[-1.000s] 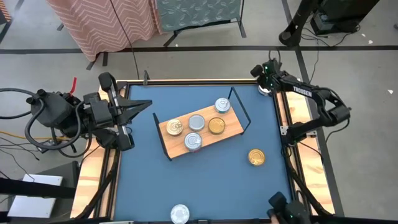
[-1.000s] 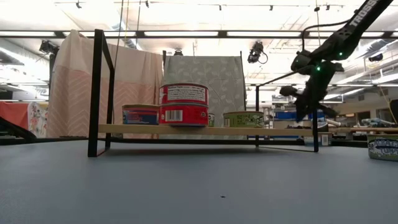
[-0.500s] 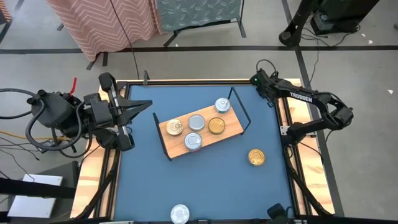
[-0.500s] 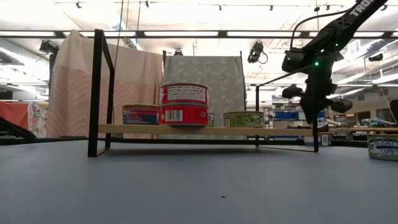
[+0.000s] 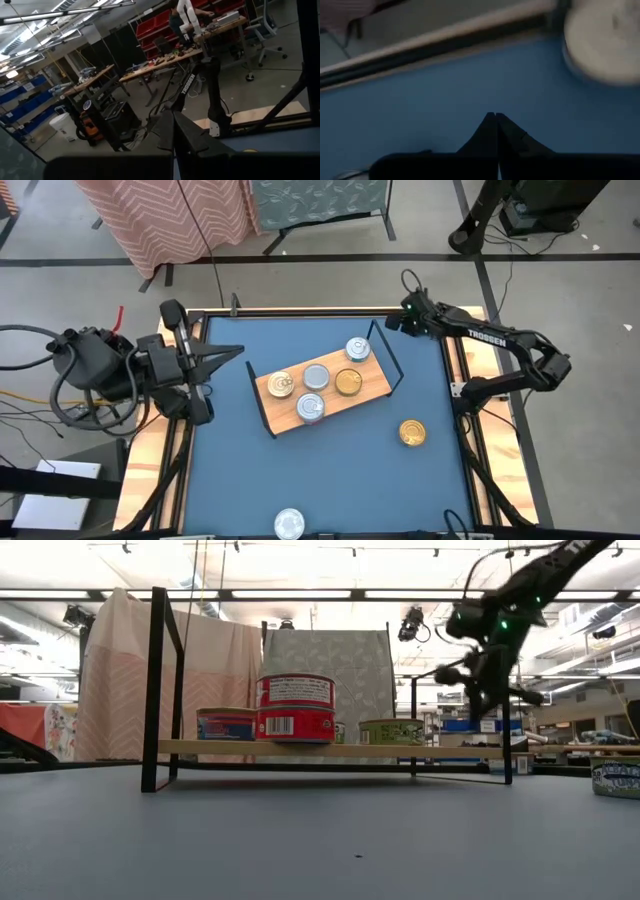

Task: Stack canned seafood by type on shelf
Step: Put the blue/pink tuna can on the shelf

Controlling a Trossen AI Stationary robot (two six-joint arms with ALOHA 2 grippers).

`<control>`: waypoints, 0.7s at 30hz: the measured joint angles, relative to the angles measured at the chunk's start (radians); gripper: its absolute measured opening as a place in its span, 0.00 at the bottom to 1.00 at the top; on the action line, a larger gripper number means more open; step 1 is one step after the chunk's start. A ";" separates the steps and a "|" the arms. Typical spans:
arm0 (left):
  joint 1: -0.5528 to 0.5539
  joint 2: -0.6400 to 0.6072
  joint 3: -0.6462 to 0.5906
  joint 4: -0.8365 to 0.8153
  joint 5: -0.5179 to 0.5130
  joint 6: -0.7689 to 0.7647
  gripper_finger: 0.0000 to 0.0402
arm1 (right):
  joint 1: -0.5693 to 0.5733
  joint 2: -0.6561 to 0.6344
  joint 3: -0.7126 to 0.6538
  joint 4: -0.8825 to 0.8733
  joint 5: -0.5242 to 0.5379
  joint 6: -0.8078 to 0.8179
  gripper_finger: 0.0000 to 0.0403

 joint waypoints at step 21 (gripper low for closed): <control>0.016 -0.014 0.000 0.026 0.044 -0.042 0.01 | -0.144 0.383 0.836 -0.732 -0.297 -1.120 0.00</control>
